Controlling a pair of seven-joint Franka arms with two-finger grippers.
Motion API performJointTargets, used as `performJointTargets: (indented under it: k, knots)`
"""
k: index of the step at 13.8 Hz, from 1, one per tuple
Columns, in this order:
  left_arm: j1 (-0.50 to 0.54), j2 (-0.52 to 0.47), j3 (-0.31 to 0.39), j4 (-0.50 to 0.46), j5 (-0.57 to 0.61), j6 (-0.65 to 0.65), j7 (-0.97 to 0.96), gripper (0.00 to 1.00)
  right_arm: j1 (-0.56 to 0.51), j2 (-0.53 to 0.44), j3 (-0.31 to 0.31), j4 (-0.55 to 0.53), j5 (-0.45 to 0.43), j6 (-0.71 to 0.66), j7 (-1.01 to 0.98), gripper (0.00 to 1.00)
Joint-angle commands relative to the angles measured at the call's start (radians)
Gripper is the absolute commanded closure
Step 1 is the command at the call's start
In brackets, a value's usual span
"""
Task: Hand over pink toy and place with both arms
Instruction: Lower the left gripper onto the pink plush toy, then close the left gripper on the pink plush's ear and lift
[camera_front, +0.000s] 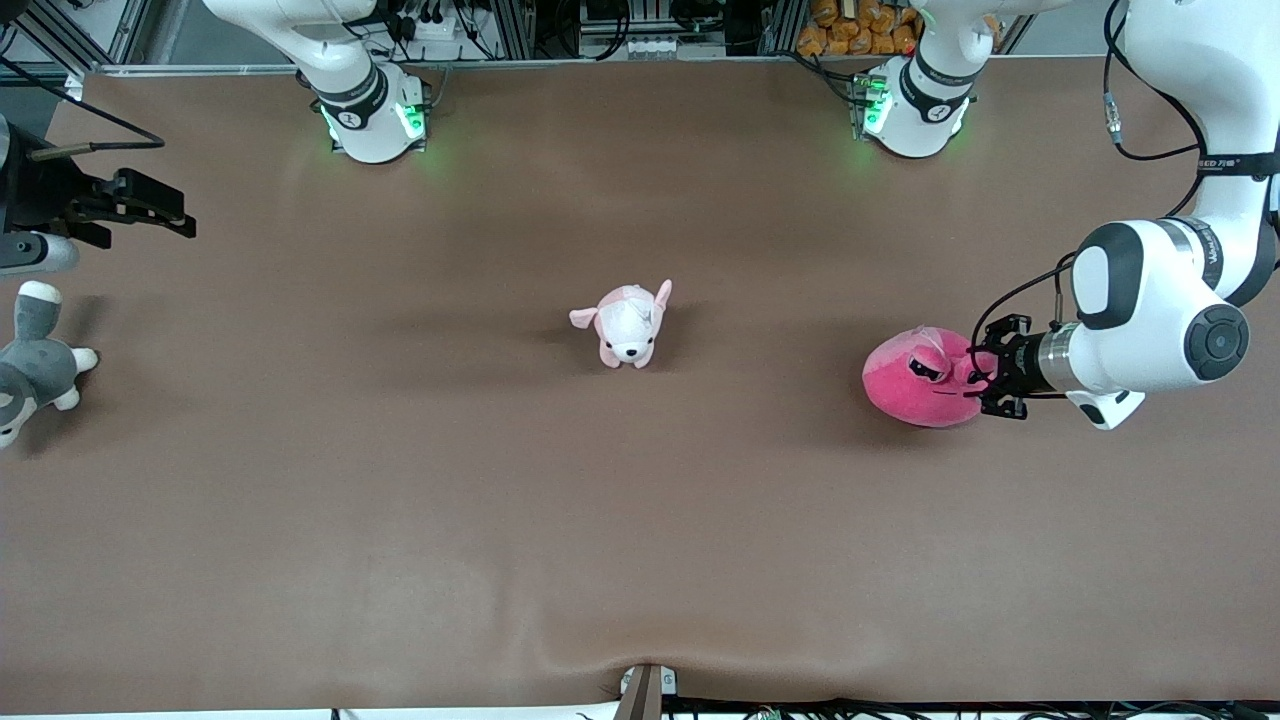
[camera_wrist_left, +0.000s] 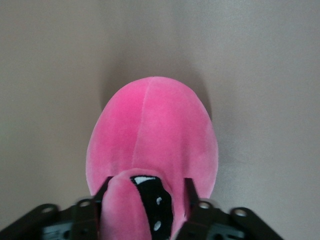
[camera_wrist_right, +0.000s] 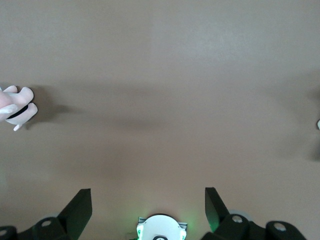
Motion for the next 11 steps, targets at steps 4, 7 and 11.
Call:
performJointTargets:
  k: [4, 7, 11]
  knots:
    - [-0.008, 0.005, -0.003, 0.009, -0.051, 0.011, -0.011, 0.97, -0.015, -0.02, -0.002, 0.001, 0.008, 0.057, -0.139, 0.0]
    - [-0.012, -0.003, -0.006, 0.024, -0.056, 0.009, -0.009, 1.0, -0.018, -0.02, -0.002, 0.001, 0.012, 0.065, -0.139, 0.0]
    - [-0.009, -0.007, -0.029, 0.079, -0.056, -0.023, -0.008, 1.0, -0.018, -0.017, -0.002, 0.001, 0.014, 0.068, -0.139, 0.0]
